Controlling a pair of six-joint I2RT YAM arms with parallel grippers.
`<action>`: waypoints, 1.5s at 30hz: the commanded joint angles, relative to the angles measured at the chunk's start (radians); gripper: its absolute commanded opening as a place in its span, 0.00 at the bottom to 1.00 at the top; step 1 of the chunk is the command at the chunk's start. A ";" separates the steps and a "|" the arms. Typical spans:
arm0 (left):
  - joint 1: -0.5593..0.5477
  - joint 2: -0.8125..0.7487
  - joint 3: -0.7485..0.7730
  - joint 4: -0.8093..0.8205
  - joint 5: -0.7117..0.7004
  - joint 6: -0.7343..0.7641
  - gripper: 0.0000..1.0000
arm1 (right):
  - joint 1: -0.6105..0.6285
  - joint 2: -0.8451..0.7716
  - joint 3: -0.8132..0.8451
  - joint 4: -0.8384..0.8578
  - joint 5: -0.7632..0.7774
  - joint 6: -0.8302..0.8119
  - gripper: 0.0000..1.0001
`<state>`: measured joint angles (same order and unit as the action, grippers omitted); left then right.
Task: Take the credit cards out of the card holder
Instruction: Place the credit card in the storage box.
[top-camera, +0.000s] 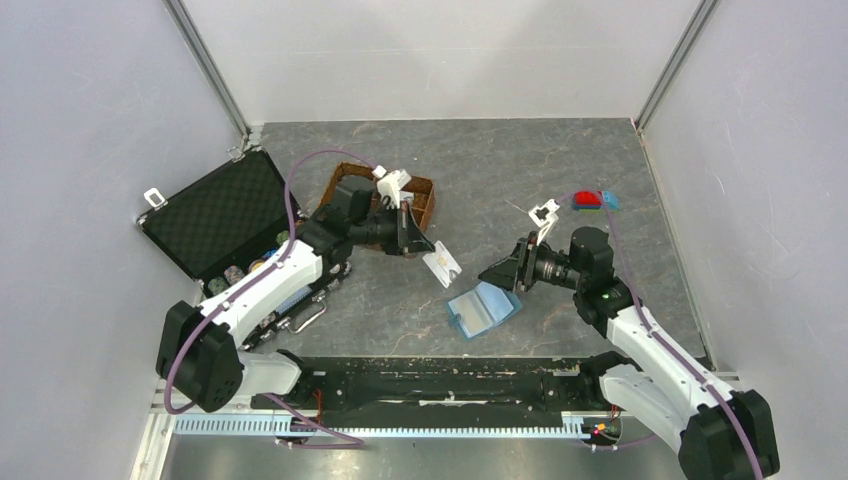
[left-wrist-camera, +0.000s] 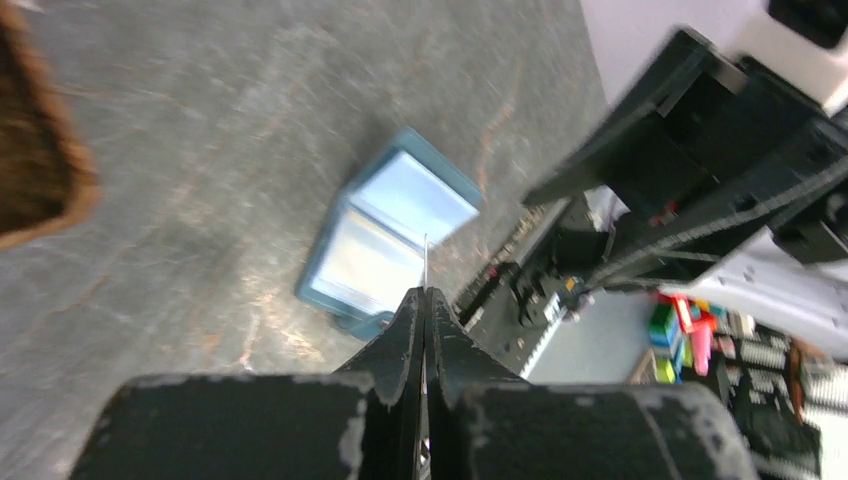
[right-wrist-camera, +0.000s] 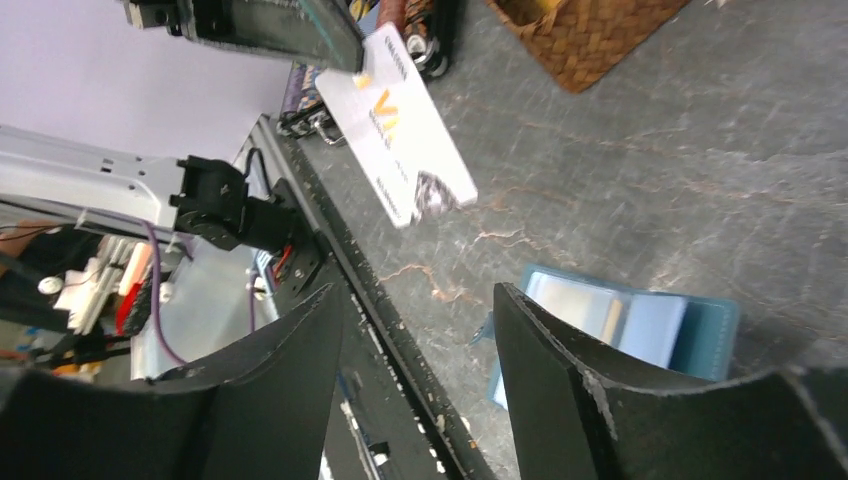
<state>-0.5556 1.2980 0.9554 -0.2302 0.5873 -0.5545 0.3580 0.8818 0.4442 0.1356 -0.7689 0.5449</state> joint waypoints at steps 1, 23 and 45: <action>0.071 -0.036 0.089 -0.078 -0.186 -0.015 0.02 | -0.001 -0.051 0.034 -0.099 0.100 -0.068 0.63; 0.293 0.047 0.188 -0.032 -0.543 0.108 0.02 | 0.000 0.041 0.077 -0.122 0.170 -0.092 0.98; 0.360 0.316 0.313 0.193 -0.441 0.155 0.02 | 0.000 -0.043 0.093 -0.185 0.179 -0.106 0.98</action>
<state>-0.2119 1.5475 1.1965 -0.1509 0.0948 -0.4541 0.3573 0.8639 0.4973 -0.0410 -0.6041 0.4568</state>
